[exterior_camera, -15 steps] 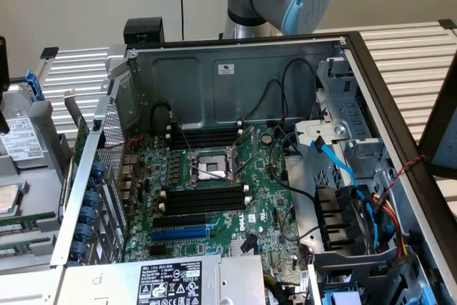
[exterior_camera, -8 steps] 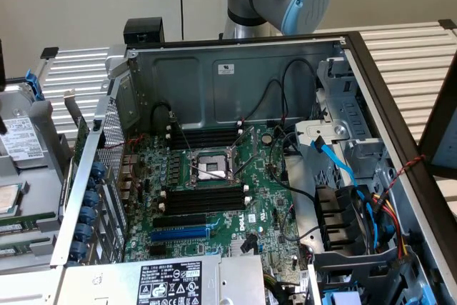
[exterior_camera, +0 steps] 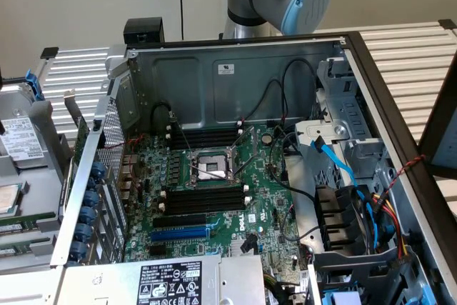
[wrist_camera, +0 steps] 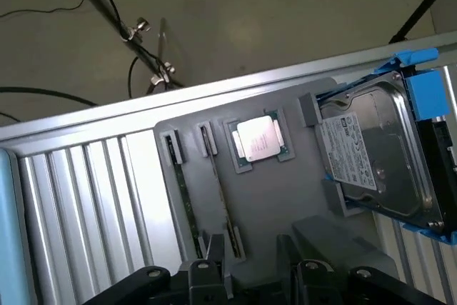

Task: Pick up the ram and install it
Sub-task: 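Reach for the ram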

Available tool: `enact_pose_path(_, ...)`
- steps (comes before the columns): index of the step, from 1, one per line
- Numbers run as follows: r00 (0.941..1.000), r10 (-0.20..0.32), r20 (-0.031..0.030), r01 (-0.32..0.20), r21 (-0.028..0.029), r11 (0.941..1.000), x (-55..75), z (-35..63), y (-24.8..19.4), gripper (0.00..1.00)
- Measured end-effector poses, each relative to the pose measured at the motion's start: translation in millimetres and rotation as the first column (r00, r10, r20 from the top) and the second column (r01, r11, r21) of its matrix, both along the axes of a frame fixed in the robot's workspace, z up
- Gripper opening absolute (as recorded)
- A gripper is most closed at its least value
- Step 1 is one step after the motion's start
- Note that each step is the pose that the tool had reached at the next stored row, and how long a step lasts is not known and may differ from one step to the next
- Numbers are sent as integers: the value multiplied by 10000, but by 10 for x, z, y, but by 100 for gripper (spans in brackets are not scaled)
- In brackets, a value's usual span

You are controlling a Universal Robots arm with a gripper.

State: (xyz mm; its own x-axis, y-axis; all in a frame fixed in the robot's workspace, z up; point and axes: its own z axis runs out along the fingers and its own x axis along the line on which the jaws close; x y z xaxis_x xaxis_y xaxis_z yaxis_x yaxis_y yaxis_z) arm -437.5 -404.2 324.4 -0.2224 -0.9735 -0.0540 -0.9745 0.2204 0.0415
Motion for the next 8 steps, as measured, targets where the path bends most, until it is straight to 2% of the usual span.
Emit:
enact_pose_path(3,9998,142,157,-141,-56,9999,-6,-1,-1,42)
enact_pose_path(4,9997,172,181,-171,-72,9998,-14,-1,-1,42)
enact_pose_path(8,9997,180,181,-179,-74,9998,-47,-1,-1,42)
